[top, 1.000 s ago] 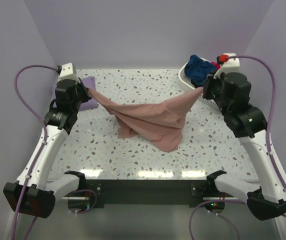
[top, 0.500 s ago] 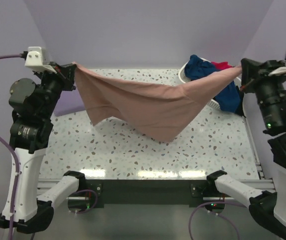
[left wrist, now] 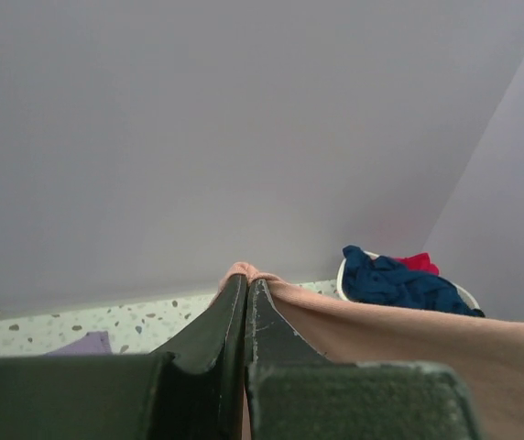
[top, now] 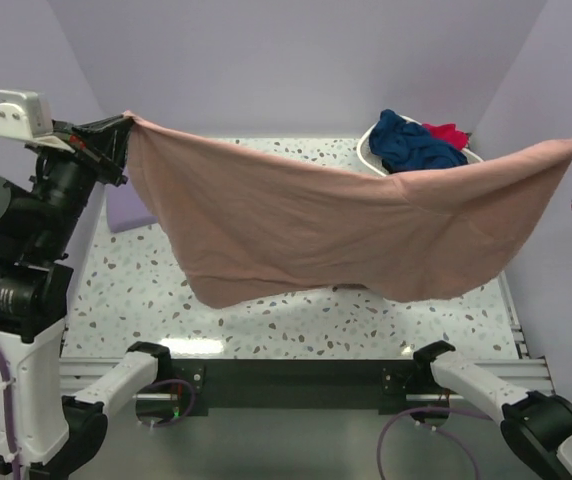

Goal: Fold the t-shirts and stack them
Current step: Flatten the tshirt out

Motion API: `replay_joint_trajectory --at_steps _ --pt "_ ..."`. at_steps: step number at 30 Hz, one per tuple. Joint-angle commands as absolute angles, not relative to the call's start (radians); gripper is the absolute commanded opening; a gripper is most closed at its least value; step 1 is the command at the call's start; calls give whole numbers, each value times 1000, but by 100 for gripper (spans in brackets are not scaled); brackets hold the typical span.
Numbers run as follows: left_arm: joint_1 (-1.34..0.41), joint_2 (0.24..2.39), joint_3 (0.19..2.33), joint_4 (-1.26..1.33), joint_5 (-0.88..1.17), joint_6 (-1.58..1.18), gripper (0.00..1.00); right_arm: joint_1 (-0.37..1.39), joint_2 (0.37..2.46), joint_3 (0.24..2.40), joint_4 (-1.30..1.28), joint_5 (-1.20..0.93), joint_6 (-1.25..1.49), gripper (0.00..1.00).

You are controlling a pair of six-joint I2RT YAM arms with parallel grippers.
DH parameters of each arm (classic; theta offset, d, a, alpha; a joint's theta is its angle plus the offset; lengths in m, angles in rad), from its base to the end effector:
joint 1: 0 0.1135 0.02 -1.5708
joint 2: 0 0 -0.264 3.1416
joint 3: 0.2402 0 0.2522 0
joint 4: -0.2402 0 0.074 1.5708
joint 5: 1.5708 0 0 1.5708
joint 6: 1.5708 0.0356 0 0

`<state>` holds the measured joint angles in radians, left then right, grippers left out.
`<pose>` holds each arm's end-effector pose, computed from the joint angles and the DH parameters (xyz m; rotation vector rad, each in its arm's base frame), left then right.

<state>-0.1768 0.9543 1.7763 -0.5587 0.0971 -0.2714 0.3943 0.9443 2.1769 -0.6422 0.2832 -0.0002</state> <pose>0.0937 -0.0203 0.5777 0.0212 1.3218 -0.4452 -0.0149 -0.0170 0.6386 0.0643 1.0071 0.2214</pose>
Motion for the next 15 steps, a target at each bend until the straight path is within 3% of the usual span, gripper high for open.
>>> replay_joint_trajectory --at_steps 1,7,15 --pt "-169 1032 1679 -551 49 -285 0 393 1071 2109 -598 281 -20 0" --pt "-169 1168 1494 -456 3 -296 0 391 1224 1941 -479 327 -34 0" --pt "-166 1336 1594 -417 -84 -262 0 391 1500 2112 -465 304 -35 0"
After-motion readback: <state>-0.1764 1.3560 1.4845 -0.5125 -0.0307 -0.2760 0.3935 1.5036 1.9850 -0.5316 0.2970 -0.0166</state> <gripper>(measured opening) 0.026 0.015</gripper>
